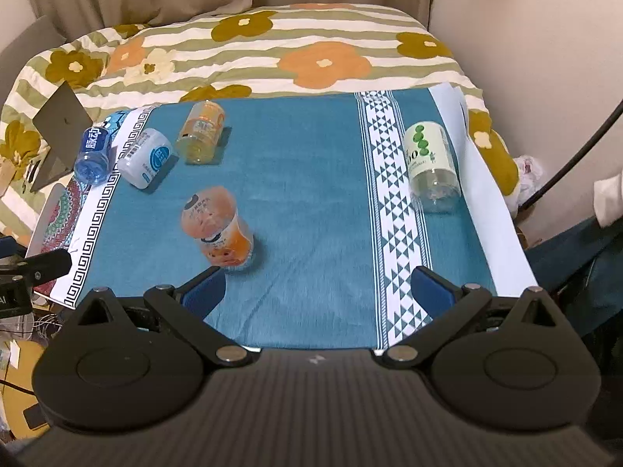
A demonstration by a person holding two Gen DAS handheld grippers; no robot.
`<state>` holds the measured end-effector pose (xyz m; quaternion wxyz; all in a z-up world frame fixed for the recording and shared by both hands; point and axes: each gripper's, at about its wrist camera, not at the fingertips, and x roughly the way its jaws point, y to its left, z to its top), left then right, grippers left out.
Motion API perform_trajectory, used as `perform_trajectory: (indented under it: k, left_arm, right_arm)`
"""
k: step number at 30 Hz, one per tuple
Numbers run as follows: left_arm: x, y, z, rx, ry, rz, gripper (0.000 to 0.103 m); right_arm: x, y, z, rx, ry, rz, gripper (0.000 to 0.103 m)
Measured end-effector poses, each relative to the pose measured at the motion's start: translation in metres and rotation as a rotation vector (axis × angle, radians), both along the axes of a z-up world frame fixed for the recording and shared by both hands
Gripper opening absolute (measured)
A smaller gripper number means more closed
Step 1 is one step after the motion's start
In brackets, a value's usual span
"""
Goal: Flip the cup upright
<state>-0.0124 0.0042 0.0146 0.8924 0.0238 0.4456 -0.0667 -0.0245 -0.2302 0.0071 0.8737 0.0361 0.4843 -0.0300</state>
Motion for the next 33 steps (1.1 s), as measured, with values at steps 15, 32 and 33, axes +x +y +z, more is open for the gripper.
perform_trajectory:
  k: [15,32,33]
  left_arm:
    - [-0.001,-0.003,0.000,0.016,-0.018,-0.012,0.103]
    - [0.008,-0.005,-0.002,0.029,-0.014,-0.002,0.103]
    - [0.008,-0.005,-0.002,0.030,-0.013,-0.002,0.103]
  right_arm:
    - [-0.004,0.003,0.001,-0.016,-0.007,0.001,0.103]
    - [0.003,-0.001,0.005,-0.010,-0.010,-0.004,0.103]
    - [0.003,-0.001,0.005,-0.010,-0.009,-0.003,0.103]
